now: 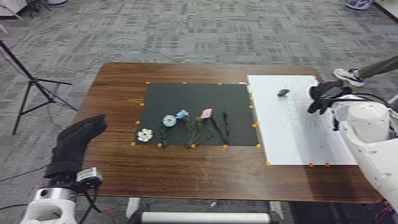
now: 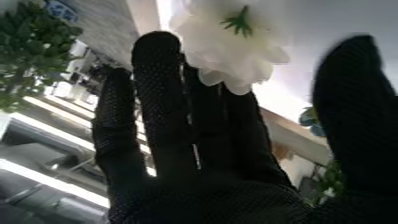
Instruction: Arrange flowers
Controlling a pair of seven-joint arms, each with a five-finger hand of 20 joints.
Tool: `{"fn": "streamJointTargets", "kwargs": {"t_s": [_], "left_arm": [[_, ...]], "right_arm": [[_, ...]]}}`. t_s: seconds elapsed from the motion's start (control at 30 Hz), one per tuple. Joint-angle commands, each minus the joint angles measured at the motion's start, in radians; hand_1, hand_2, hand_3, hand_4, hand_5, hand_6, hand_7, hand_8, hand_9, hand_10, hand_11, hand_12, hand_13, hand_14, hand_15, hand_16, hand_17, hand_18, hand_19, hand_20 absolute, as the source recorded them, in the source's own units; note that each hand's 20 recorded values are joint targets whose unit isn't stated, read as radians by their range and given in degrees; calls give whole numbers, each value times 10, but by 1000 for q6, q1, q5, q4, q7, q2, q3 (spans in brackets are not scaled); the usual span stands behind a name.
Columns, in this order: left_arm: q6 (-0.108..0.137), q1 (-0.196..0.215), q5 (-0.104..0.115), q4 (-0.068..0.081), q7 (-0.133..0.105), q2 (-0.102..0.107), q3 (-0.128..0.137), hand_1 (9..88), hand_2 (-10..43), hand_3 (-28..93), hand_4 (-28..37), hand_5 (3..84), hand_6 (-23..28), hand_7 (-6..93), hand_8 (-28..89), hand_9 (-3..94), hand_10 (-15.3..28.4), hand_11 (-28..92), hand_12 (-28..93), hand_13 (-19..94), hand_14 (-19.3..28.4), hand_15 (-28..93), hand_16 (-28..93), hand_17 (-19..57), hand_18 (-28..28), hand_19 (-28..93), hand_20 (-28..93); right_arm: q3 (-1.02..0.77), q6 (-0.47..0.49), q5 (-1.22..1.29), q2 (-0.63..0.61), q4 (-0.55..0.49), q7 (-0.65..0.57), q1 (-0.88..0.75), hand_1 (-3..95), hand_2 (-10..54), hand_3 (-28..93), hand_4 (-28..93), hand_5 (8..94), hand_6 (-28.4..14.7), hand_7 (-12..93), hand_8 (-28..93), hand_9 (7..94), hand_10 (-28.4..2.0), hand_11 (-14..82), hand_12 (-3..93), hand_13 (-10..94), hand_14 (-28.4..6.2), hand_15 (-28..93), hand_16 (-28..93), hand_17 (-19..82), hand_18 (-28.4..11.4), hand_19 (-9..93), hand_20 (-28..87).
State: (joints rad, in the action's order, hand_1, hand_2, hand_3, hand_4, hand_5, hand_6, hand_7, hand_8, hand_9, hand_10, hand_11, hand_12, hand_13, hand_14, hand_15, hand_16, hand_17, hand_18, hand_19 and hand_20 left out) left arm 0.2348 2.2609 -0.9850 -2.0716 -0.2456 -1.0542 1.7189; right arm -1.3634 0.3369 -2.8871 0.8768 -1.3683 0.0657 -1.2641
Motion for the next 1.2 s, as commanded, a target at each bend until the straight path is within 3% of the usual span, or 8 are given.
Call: {"fn": "streamJointTargets", "kwargs": {"t_s": [0.03, 0.13, 0.2, 0.3, 0.6, 0.9, 1.2], "left_arm": [[-13, 12, -2, -8, -4, -10, -2, 274, -9, 698, -186, 492, -12, 190, -79, 455, 123, 192, 137, 355, 168, 175, 18, 2, 122, 48, 150], [-11, 17, -1, -11, -8, -13, 0, 274, -9, 698, -187, 492, -12, 189, -79, 455, 123, 192, 137, 354, 167, 175, 18, 2, 122, 47, 150], [-11, 16, -1, -10, -8, -13, 0, 274, -8, 697, -187, 491, -11, 189, -78, 455, 123, 192, 138, 354, 167, 175, 19, 2, 122, 47, 150], [-11, 13, -2, -9, -7, -13, -2, 273, -9, 699, -187, 492, -11, 188, -78, 456, 123, 192, 137, 354, 168, 175, 19, 2, 122, 47, 150], [-8, 14, 0, -10, -10, -12, 0, 271, -8, 700, -189, 491, -9, 188, -78, 456, 124, 192, 137, 354, 168, 174, 19, 1, 122, 48, 150], [-7, 15, 0, -11, -3, -3, 10, 270, -7, 700, -189, 491, -7, 187, -77, 455, 124, 190, 137, 355, 168, 175, 19, 1, 122, 48, 150], [-5, 14, -2, -13, 0, 1, 20, 268, -8, 702, -190, 491, -7, 187, -77, 456, 124, 191, 137, 355, 169, 175, 18, 1, 123, 47, 149]], "right_arm": [[11, -272, 95, -18, 54, -94, -53, 437, -95, 766, -279, 602, 41, 252, -146, 663, -78, 147, 155, 666, -100, 576, 317, 266, -216, 662, 503], [35, -353, 127, -30, 61, -106, -44, 534, -95, 673, -281, 671, 51, 291, -54, 754, -64, 111, 204, 713, -87, 576, 335, 289, -213, 673, 507], [48, -362, 160, -40, 47, -113, -39, 562, -95, 656, -281, 728, 59, 290, -41, 821, -60, 51, 264, 733, -81, 583, 345, 299, -213, 679, 512], [61, -372, 205, -54, 19, -119, -35, 573, -95, 655, -277, 765, 61, 283, -30, 859, -60, 36, 287, 745, -80, 588, 349, 305, -212, 682, 515], [121, -417, 316, -103, -51, -152, -7, 579, -95, 640, -255, 782, 64, 281, -24, 874, -60, 35, 287, 747, -80, 592, 356, 307, -213, 684, 516], [197, -408, 472, -158, -261, -207, 39, 580, -95, 638, -249, 795, 62, 271, -17, 881, -61, 36, 291, 744, -79, 591, 361, 306, -213, 683, 516], [334, -348, 574, -64, -356, -189, 134, 580, -95, 638, -246, 804, 60, 258, -7, 886, -61, 35, 292, 739, -81, 585, 365, 303, -214, 680, 514]]}}
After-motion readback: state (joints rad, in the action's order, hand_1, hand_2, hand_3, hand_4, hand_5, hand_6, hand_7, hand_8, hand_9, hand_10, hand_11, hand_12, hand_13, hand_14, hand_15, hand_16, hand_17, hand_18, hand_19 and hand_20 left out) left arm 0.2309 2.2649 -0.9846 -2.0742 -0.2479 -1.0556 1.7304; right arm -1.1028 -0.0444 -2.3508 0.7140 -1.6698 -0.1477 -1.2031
